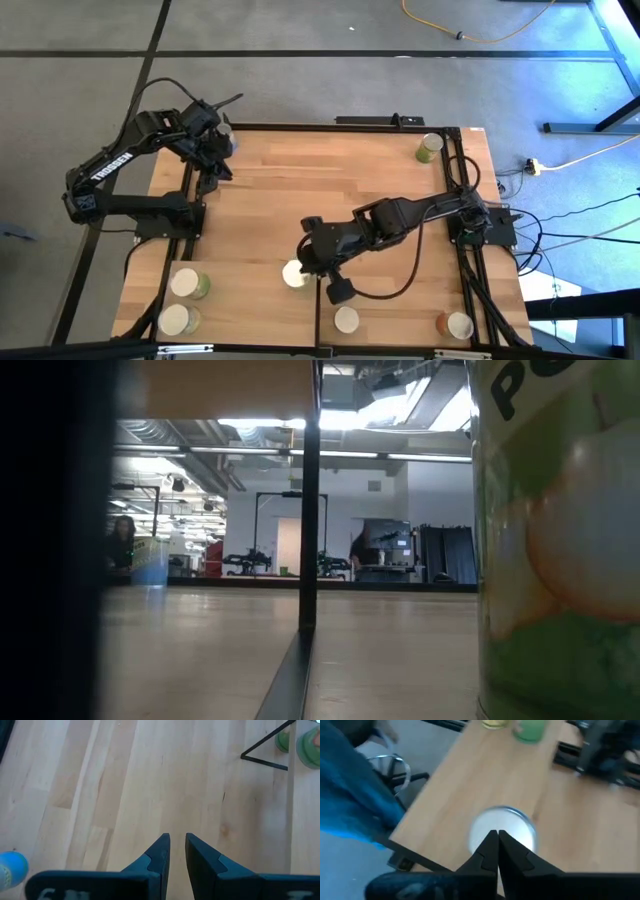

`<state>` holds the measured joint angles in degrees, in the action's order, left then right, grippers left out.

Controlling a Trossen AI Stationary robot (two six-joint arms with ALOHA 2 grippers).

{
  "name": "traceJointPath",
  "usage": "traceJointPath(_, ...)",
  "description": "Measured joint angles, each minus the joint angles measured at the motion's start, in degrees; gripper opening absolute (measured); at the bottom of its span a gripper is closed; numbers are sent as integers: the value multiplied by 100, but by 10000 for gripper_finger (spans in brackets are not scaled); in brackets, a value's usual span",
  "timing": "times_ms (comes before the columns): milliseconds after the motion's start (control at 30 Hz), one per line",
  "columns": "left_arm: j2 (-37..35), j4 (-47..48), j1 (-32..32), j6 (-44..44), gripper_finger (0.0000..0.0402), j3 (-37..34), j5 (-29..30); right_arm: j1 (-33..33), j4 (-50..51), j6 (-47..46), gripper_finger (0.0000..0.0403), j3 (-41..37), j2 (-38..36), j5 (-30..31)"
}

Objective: Pick and place cans onto a shelf
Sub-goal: Put the canned peaches on the shelf

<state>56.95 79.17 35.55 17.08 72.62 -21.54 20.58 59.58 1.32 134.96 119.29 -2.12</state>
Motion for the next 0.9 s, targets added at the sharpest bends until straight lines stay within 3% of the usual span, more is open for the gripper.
traceJointPath(167,-53,-32,-121,-309,53,0,-379,-91,849,-845,4,0,-24,994)
traceJointPath(233,-51,-182,-308,-546,53,0,-564,-198,1277,-1378,3,-11,-24,1091)
traceJointPath(333,-47,-609,-704,-1075,53,0,-591,-348,1529,-1633,2,-72,-2,718)
traceJointPath(467,-72,-1200,-1302,-1645,53,0,-592,-426,1416,-1388,2,-120,6,-335)
traceJointPath(633,-80,-1755,-2294,-2473,48,7,-23,-469,1658,-887,2,-120,6,-519)
traceJointPath(900,-15,-3345,-4003,-3235,3,11,1148,-668,2230,-276,1,-121,6,-505)
